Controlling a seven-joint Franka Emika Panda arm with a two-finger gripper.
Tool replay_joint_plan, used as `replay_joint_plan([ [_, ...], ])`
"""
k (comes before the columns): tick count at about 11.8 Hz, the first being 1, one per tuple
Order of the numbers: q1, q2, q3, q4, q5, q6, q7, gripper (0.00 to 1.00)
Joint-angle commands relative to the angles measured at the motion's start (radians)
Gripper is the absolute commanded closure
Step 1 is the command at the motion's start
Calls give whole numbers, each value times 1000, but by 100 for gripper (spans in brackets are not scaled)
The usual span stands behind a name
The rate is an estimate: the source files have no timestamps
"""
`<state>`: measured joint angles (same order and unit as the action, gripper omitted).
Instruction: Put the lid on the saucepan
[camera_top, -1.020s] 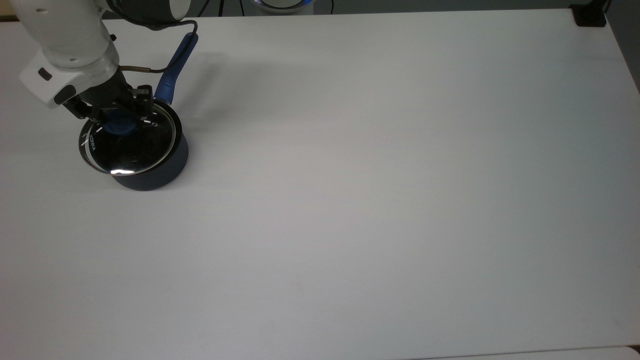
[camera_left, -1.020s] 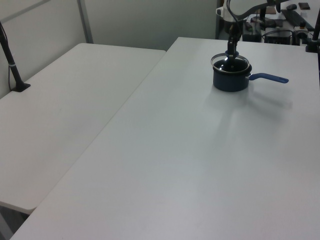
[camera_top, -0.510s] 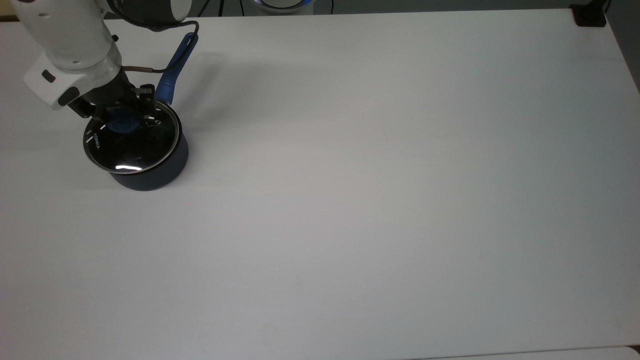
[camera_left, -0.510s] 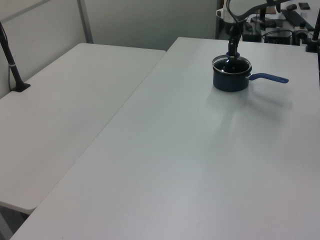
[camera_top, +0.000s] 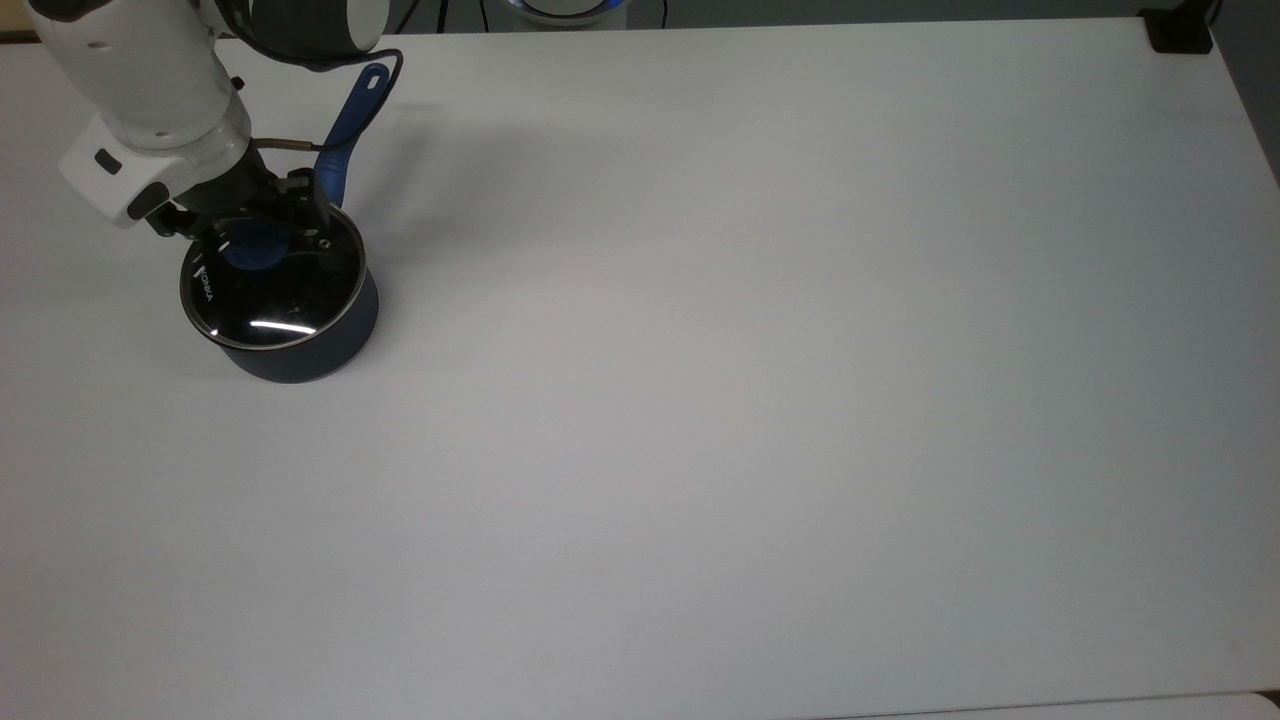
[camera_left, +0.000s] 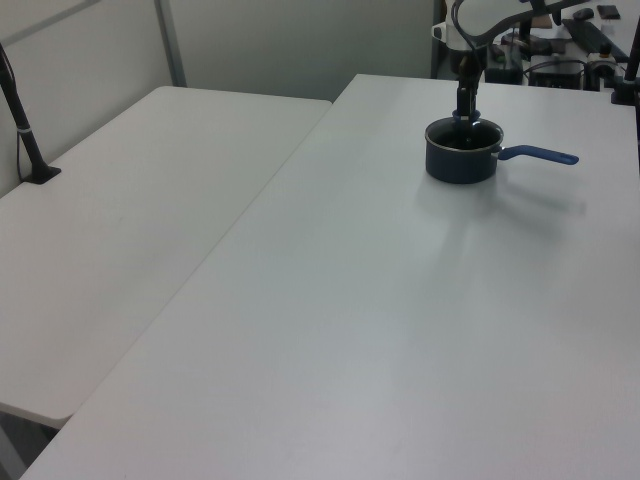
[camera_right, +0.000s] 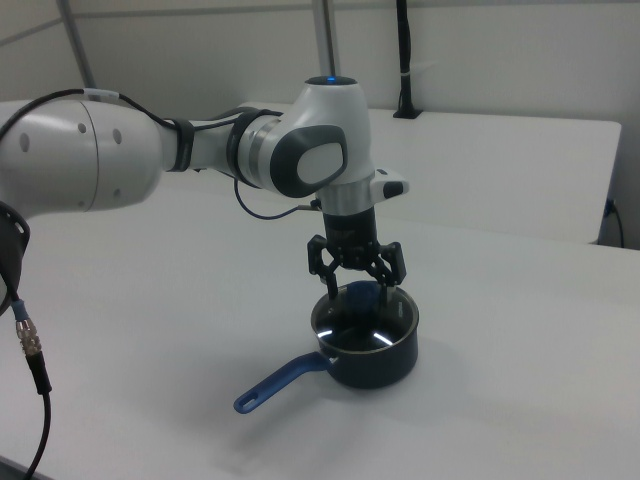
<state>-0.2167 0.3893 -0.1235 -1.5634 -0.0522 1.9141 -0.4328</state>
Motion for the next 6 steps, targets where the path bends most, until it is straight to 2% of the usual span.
replay_joint_plan([
  [1,51,-68,13,5,-12,-72,153,0],
  [5,284,-197,12,-3,-40,-161,608,0],
  [6,313,-246,13,-6,-38,-208,646,0],
])
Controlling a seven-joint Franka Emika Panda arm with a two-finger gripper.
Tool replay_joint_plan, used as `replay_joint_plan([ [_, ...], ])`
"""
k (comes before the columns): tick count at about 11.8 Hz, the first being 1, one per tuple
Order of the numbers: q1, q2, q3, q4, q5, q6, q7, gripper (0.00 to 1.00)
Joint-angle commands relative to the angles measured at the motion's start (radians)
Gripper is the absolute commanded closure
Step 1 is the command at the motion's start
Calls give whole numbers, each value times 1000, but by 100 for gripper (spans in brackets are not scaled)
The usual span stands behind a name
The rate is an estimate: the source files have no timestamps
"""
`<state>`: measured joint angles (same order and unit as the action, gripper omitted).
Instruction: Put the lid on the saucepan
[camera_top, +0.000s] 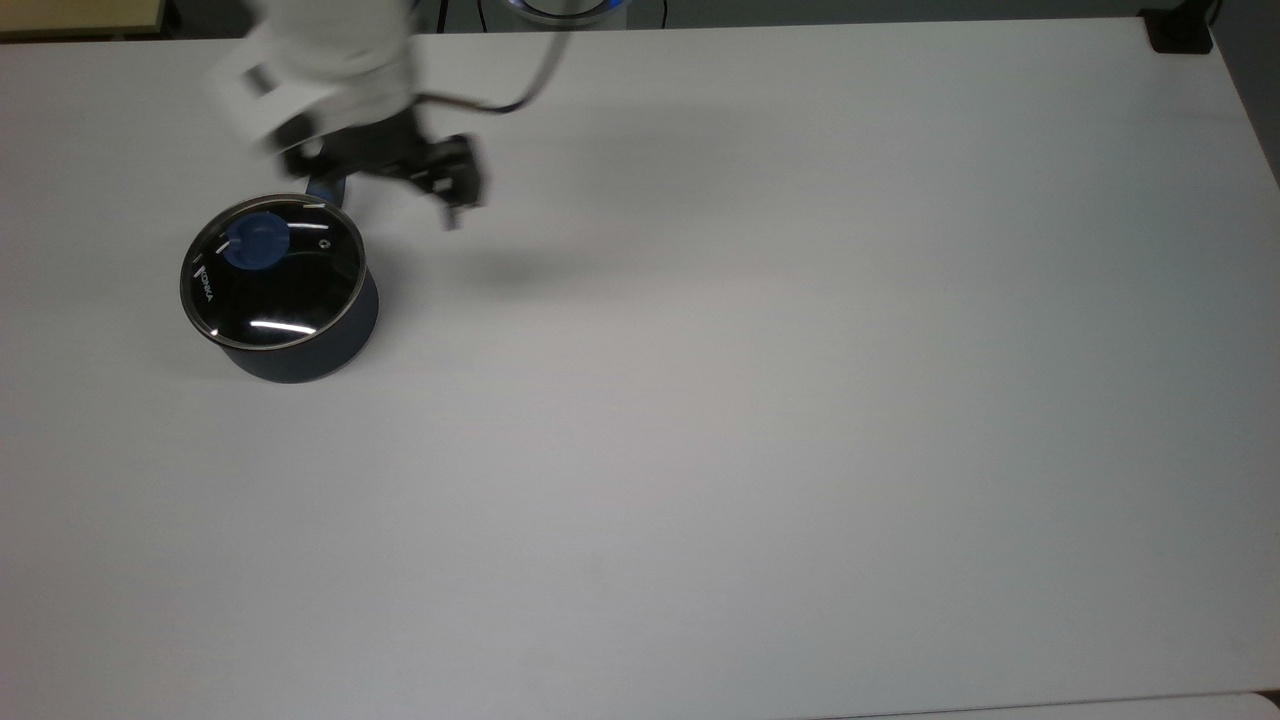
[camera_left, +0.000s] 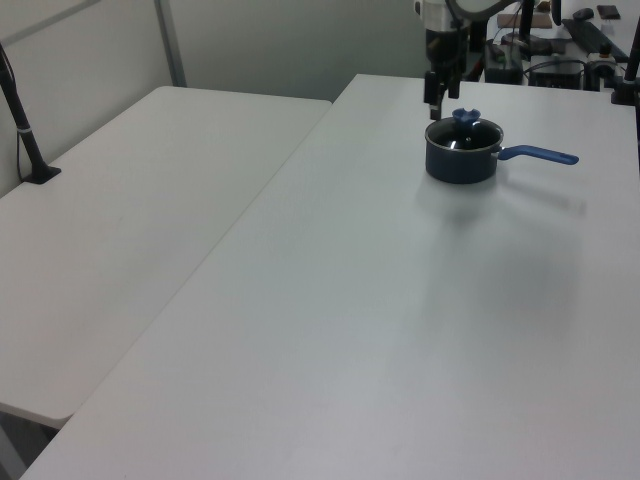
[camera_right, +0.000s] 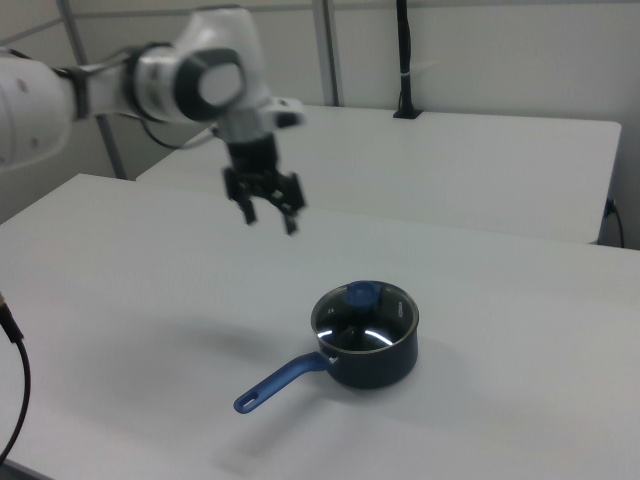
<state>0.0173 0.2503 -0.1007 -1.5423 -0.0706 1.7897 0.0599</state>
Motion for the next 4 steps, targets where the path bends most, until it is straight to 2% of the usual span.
replay_joint_plan([
  [1,125,-153,-10,-39,-20,-117,153,0],
  [3,185,-200,-10,-59,-20,-136,164,0],
  [4,187,-212,-10,-59,-18,-150,164,0],
])
